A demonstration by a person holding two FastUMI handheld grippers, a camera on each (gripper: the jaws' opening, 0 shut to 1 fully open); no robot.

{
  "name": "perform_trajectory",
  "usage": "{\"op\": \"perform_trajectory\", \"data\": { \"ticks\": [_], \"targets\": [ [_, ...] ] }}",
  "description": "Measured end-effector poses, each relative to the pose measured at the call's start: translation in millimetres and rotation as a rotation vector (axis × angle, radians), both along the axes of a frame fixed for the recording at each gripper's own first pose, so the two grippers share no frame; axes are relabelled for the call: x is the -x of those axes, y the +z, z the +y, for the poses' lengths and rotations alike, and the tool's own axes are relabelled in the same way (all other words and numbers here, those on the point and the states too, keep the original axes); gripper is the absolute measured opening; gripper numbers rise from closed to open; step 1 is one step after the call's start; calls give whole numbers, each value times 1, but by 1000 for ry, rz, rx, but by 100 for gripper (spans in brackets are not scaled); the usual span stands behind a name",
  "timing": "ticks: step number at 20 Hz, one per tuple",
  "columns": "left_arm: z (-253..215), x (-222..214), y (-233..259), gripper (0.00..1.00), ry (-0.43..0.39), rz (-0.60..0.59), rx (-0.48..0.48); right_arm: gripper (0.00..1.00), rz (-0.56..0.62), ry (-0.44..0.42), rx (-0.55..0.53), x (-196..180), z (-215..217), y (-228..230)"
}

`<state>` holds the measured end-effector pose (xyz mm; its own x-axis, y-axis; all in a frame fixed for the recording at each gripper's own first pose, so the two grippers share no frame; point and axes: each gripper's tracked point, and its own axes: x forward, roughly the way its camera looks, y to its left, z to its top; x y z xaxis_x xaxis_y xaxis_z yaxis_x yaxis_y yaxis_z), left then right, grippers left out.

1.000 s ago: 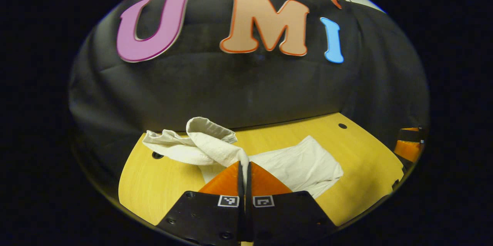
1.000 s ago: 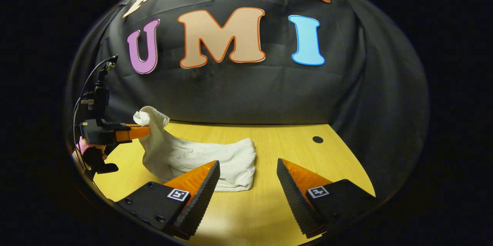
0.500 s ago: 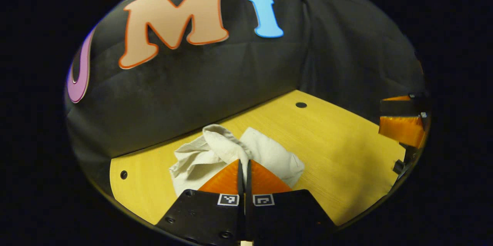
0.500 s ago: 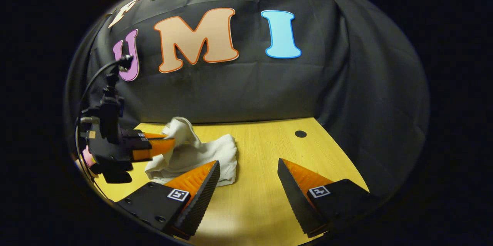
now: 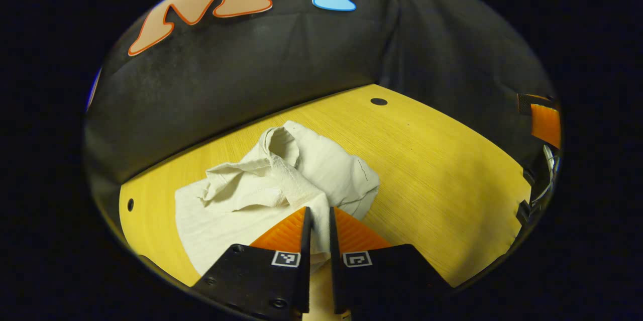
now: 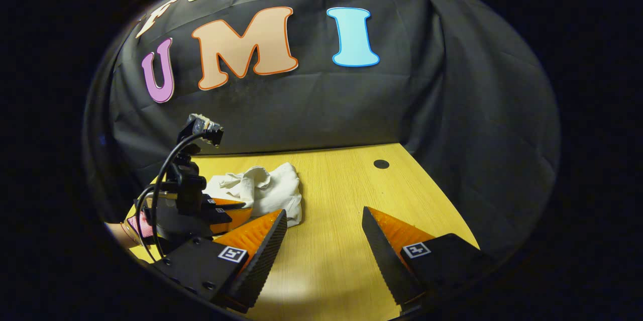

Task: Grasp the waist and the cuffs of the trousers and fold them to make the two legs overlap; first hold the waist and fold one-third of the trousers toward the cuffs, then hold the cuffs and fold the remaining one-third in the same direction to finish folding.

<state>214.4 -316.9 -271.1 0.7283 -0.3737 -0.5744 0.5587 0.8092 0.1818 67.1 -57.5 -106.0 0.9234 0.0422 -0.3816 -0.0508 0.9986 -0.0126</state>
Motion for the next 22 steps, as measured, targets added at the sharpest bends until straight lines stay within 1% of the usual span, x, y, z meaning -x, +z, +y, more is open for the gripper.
{"op": "perform_trajectory", "data": {
  "ticks": [2,3,4,5,6,7,8,9,10,11,12,14,16,17,18,19,20,21,22],
  "targets": [
    [-12,11,-1,51,-14,41,92,96,-7,3,4,3,2,1],
    [-11,15,3,68,-3,50,126,96,-15,9,3,5,5,2],
    [-8,18,9,83,18,42,143,92,-28,18,4,7,9,5],
    [1,23,18,99,38,27,164,92,-51,29,11,9,14,10],
    [6,26,29,97,51,6,179,96,-72,39,18,12,19,14],
    [14,32,43,96,63,-21,193,96,-97,48,26,13,24,19],
    [30,43,62,96,87,-56,201,92,-135,64,40,15,31,27],
    [41,51,75,96,105,-79,208,97,-172,78,52,17,38,35],
    [51,58,88,96,121,-103,217,96,-212,90,61,18,43,43],
    [63,64,99,96,138,-127,227,92,-247,102,65,20,50,50],
    [75,71,110,96,157,-151,234,96,-277,112,59,22,57,56],
    [101,80,125,95,211,-194,237,96,-311,133,23,28,71,65],
    [127,90,138,96,258,-227,240,96,-343,151,-44,37,85,75],
    [142,97,143,96,290,-241,243,96,-356,151,-67,40,88,78],
    [153,100,144,96,314,-247,247,93,-366,147,-88,43,88,80],
    [162,106,145,95,342,-245,248,93,-371,140,-108,47,89,81],
    [169,111,147,95,362,-245,259,92,-372,135,-116,49,90,81],
    [172,115,146,96,372,-244,266,96,-369,132,-119,51,90,79],
    [174,116,144,95,378,-239,268,96,-366,129,-116,52,91,79]
  ]
}}
